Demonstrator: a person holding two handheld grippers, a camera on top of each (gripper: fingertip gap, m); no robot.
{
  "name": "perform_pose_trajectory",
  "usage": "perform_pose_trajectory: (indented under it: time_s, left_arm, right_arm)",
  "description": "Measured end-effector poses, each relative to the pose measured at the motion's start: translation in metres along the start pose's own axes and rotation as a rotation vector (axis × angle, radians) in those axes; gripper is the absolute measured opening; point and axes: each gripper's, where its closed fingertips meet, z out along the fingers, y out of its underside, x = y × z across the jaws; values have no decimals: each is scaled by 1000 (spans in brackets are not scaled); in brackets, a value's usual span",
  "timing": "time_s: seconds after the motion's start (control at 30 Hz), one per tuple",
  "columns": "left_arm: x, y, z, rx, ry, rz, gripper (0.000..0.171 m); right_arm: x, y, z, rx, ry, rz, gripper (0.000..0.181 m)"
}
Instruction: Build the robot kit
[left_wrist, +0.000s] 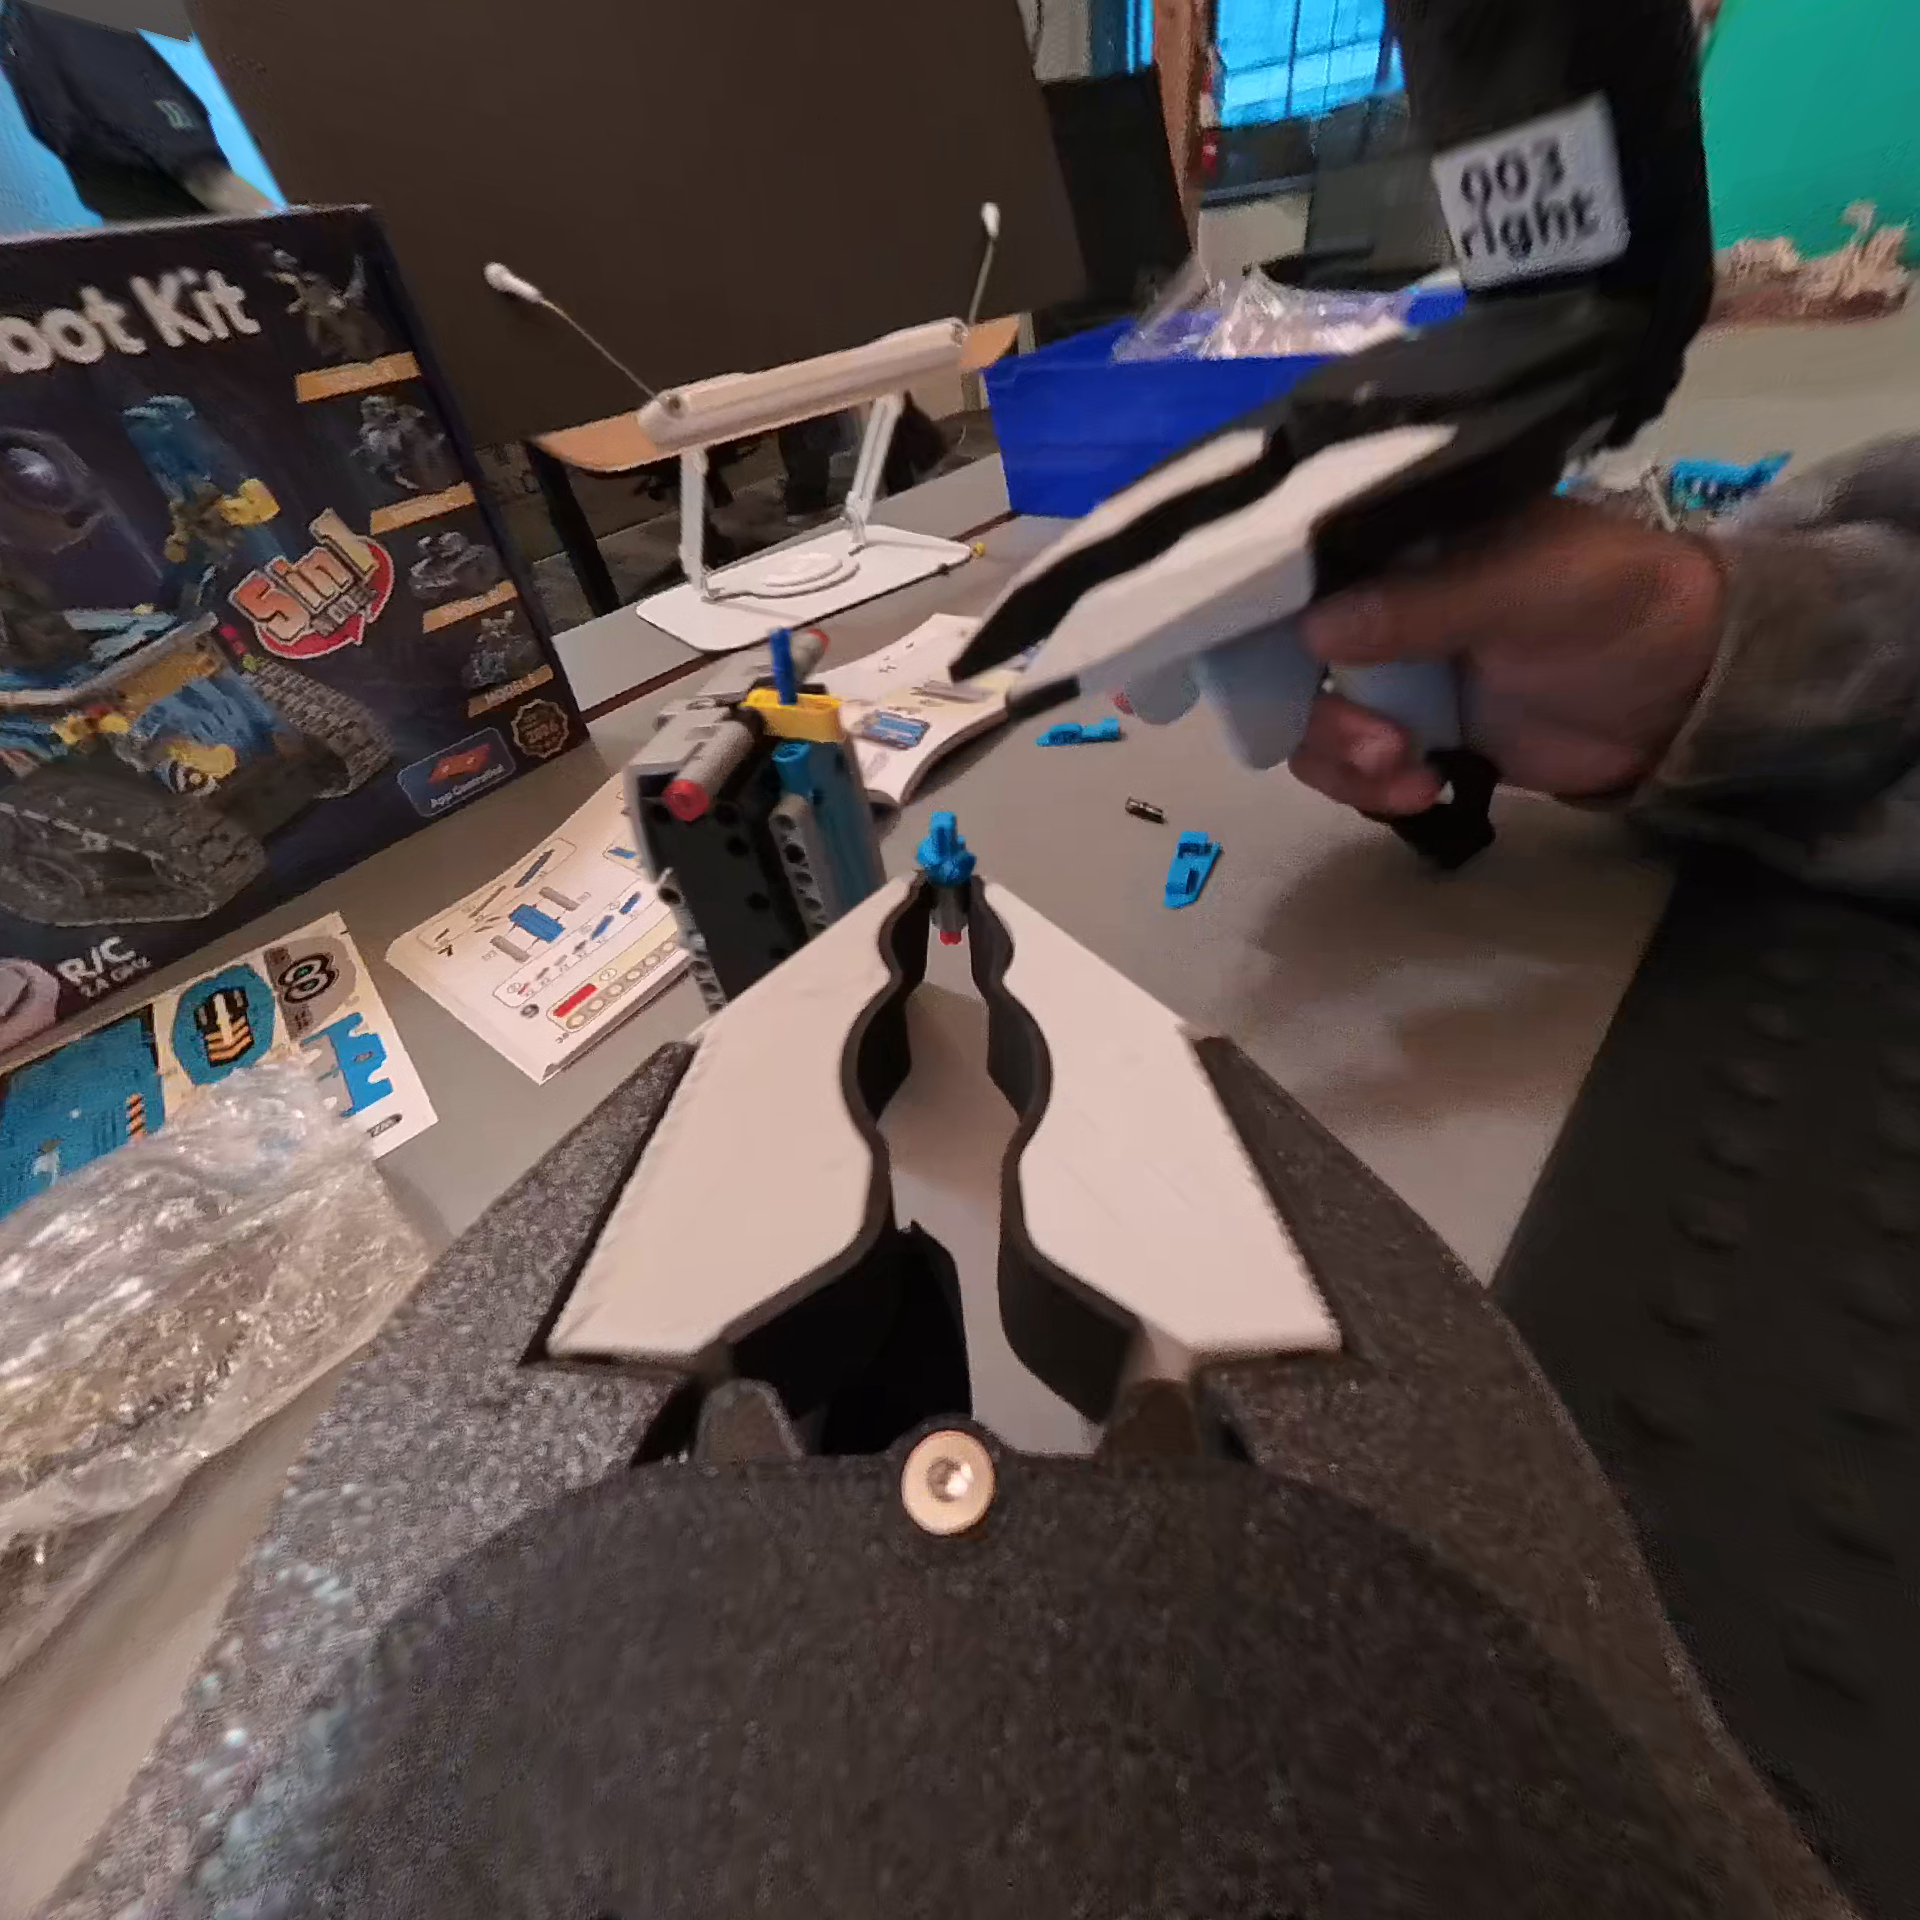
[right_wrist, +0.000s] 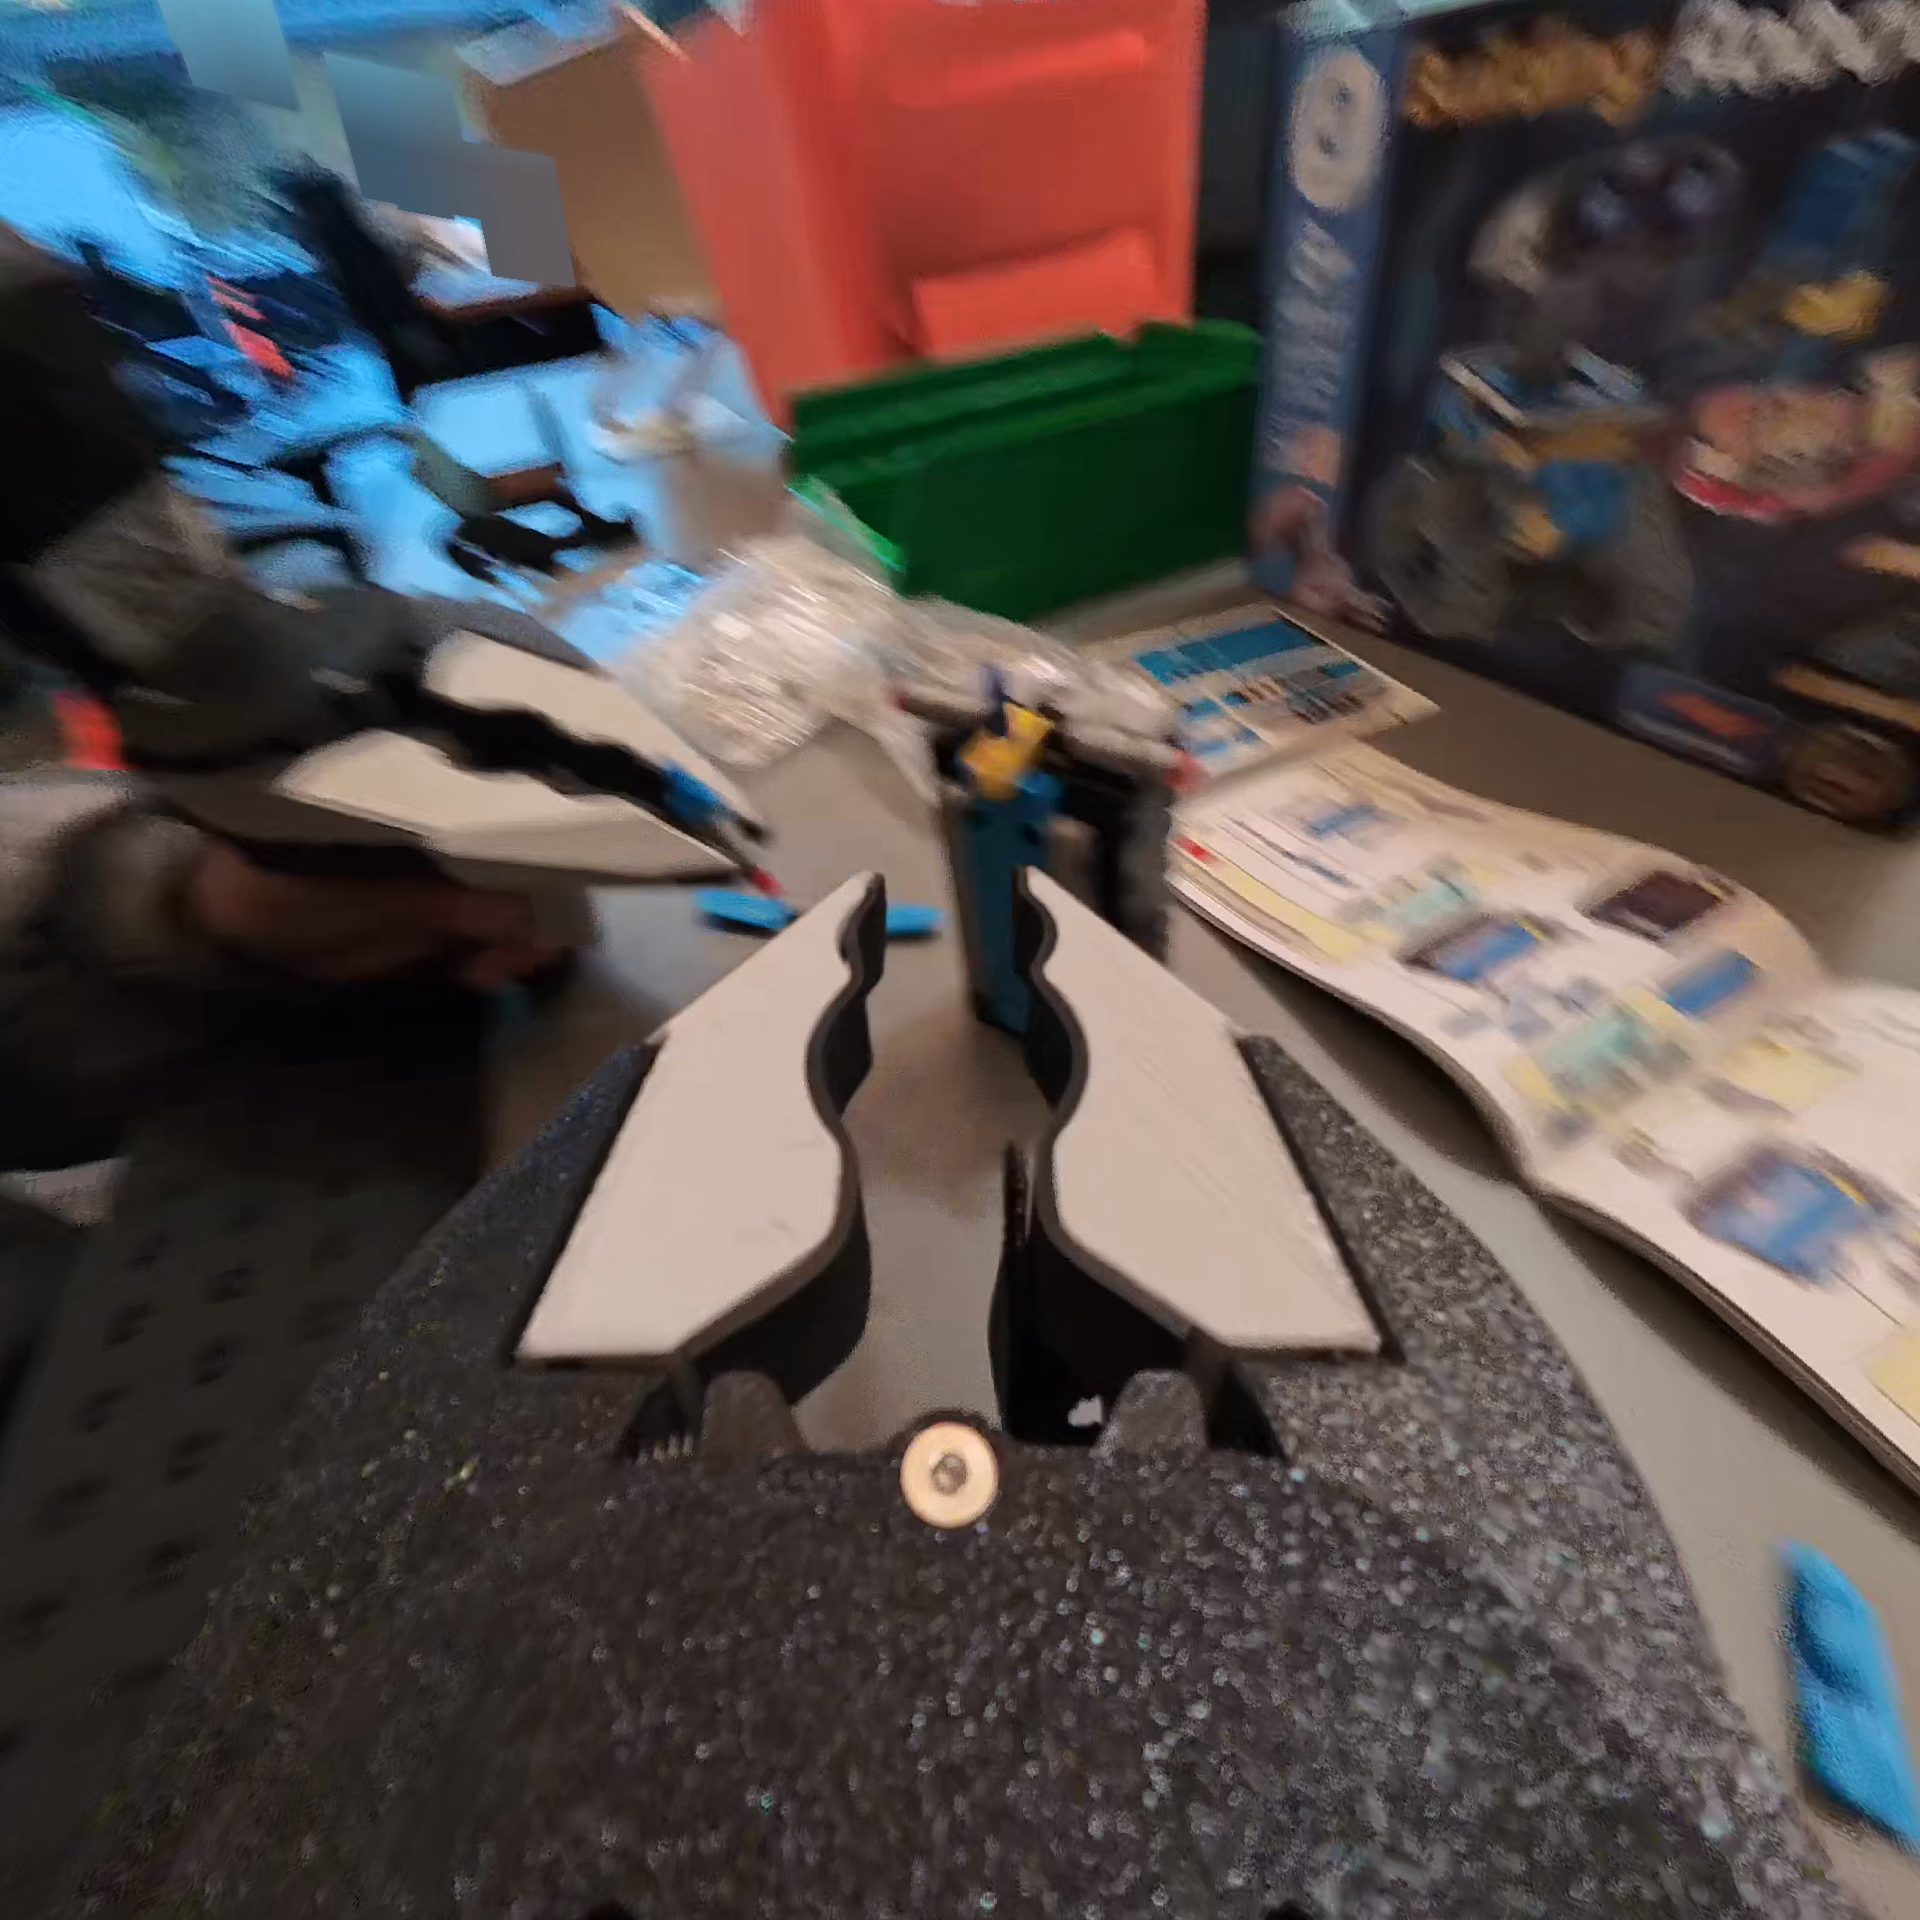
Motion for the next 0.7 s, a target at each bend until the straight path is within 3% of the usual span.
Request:
perform_pose_trajectory:
  time_s: [0.13,0.33,0.7]
  left_arm:
    - [15,3,2,-22,50,75,6]
    - [38,-10,-5,55,204,-1,6]
    - [44,-9,-4,38,208,45,6]
  right_arm:
    - [-47,-13,-1,80,-203,-66,24]
    - [-76,-11,-6,70,-395,-21,18]
    - [-80,-1,-1,23,-368,-100,14]
